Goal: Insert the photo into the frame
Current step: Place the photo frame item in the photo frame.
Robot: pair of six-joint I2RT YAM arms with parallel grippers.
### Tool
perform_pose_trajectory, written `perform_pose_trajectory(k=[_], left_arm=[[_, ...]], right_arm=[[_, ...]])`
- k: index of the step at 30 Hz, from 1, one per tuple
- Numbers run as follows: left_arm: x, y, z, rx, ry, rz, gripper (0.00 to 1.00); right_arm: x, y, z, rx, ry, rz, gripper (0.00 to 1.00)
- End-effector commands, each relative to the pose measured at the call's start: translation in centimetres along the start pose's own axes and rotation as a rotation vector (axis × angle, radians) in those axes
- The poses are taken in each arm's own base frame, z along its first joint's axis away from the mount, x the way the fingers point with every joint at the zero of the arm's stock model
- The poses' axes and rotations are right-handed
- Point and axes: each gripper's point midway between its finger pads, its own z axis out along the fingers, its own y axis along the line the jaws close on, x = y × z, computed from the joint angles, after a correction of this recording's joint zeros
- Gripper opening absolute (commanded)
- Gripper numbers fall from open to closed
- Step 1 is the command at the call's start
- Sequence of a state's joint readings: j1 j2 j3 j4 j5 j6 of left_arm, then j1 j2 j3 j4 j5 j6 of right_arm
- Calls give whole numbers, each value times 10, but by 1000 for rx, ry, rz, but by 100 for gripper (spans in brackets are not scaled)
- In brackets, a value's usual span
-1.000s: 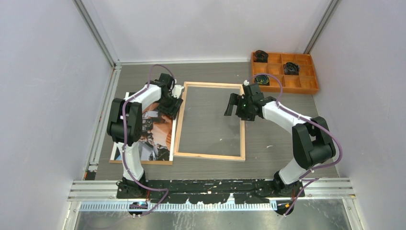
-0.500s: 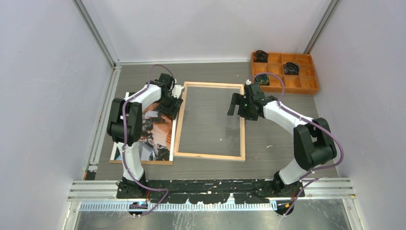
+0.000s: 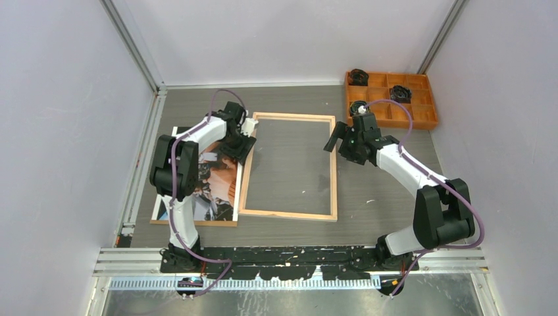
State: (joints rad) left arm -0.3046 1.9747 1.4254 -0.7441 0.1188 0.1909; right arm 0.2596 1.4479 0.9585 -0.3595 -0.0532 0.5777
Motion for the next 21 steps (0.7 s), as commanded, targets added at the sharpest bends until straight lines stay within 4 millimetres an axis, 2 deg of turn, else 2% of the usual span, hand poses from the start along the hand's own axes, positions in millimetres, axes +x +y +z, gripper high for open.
perform_pose_trajectory(k=[1,7,12,16,17,18,20,21], left_arm=[[-16,-11,4,20,-24,29,57],[-30,-17,0,20,-40,51,57],[-40,-23,-6,40,-57,56,57],[-47,-28,-23,71,-79,54,57],[-47,-26,-32,77,-87,48,57],[-47,-21,-41,74,-99,43,57],[-44,3,-61,14,-126,24,58],[-42,13,-70,-7,-137,12,59]], right_arm=[[1,15,-3,-69,-11,42,100],[5,22,-7,-91,-13,50,100],[7,42,-15,-99,-32,13,100],[3,71,-22,-119,-74,-9,99],[4,85,-24,-133,-82,-22,99],[3,97,-24,-145,-90,-37,99],[1,129,-26,-181,-110,-67,98],[6,140,-21,-189,-103,-77,98]])
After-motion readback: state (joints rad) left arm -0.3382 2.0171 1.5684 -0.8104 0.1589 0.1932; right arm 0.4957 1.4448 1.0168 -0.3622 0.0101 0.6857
